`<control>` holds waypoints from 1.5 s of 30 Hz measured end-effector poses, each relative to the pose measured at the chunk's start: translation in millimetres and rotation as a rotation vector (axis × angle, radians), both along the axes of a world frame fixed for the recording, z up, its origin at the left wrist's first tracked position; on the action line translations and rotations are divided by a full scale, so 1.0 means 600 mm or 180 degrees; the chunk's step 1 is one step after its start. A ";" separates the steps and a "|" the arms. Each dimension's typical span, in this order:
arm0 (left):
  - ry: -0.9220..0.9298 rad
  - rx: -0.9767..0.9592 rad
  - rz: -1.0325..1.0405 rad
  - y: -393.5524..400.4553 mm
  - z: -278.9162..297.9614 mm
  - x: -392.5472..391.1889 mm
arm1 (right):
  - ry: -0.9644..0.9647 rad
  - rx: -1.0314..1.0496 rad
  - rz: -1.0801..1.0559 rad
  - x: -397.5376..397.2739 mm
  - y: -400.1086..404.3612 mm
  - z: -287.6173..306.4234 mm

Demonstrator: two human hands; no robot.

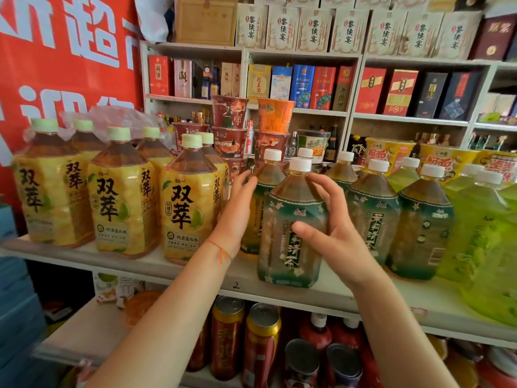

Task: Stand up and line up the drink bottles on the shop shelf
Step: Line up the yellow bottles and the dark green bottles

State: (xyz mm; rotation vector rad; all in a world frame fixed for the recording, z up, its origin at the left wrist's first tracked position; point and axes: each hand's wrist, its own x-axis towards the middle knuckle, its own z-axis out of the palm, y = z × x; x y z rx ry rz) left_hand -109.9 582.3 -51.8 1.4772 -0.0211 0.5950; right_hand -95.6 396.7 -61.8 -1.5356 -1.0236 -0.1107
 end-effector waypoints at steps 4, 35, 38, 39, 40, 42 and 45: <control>0.0261 -0.0460 -0.0458 0.012 -0.003 -0.003 | 0.0211 -0.0301 -0.0259 -0.011 0.040 -0.019; -0.1158 0.2673 0.0954 -0.169 -0.006 -0.021 | -0.1781 -0.0923 -0.3460 0.048 -0.077 0.071; -0.0289 0.2660 0.1046 -0.186 0.006 0.022 | -0.1492 -0.2158 -0.3626 0.085 -0.083 0.074; -0.0068 0.2638 0.1096 -0.189 0.013 0.037 | -0.1479 -0.2449 -0.3599 0.091 -0.084 0.069; 0.0092 0.2601 0.1111 -0.190 0.019 0.052 | -0.1540 -0.2542 -0.3582 0.094 -0.086 0.062; 0.0318 0.2532 0.1040 -0.189 0.031 0.080 | -0.1648 -0.2283 -0.3526 0.092 -0.092 0.058; 0.0512 0.2749 0.1194 -0.184 0.041 0.114 | -0.1689 -0.1500 -0.3056 0.082 -0.112 0.056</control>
